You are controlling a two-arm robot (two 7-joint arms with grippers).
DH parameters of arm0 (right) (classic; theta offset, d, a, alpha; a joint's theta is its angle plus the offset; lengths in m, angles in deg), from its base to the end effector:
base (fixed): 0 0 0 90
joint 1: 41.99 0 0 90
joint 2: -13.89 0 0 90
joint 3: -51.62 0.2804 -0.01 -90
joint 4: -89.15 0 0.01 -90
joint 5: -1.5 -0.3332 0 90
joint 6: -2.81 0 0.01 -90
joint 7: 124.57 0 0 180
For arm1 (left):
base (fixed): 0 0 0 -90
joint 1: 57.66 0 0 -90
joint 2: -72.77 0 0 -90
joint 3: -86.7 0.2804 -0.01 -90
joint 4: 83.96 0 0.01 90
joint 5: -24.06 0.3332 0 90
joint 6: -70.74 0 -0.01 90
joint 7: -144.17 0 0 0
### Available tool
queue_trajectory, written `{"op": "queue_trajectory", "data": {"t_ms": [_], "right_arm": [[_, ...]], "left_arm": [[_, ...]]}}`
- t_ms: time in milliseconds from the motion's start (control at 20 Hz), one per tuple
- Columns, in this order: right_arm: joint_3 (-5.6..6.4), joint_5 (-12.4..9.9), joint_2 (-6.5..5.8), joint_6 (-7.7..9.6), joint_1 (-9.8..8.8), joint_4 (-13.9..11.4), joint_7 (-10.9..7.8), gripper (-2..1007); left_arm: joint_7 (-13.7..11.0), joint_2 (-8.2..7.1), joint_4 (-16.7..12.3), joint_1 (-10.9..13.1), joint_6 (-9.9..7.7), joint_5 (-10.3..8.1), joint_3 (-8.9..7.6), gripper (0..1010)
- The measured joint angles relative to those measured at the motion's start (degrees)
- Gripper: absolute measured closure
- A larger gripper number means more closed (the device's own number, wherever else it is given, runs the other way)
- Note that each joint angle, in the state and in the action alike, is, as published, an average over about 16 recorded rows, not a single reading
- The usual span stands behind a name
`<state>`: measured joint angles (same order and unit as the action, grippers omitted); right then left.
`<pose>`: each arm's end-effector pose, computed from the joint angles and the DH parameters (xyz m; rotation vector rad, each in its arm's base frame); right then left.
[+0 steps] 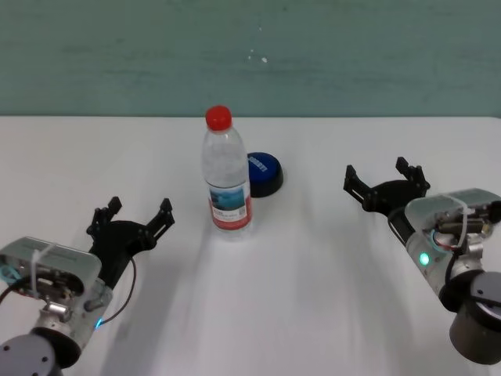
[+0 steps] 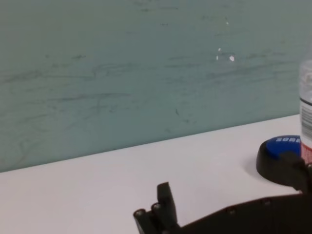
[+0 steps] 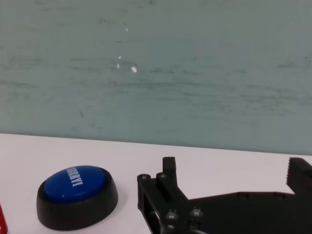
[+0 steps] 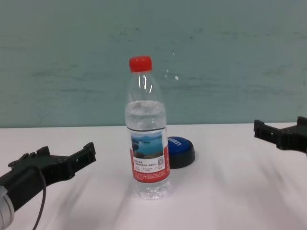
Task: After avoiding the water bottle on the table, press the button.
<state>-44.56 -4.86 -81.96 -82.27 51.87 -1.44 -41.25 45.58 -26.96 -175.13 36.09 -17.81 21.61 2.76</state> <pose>0.3699 0.0086 -0.2658 -0.0132 0.0167 -1.3454 0.3319 0.0111 -0.3077 0.1201 -0.0594 1.3059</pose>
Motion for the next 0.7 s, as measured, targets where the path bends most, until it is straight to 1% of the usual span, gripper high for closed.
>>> {"op": "queue_trajectory", "data": {"t_ms": [350, 700], "right_arm": [[0.05, -0.15, -0.2, -0.1, -0.82, -0.29, -0.06, 2], [0.01, 0.0, -0.35, -0.16, -1.17, -0.32, 0.0, 2]], "left_arm": [[0.0, 0.0, 0.0, 0.0, 0.0, 0.0, 0.0, 6], [0.0, 0.0, 0.0, 0.0, 0.0, 0.0, 0.0, 6]]}}
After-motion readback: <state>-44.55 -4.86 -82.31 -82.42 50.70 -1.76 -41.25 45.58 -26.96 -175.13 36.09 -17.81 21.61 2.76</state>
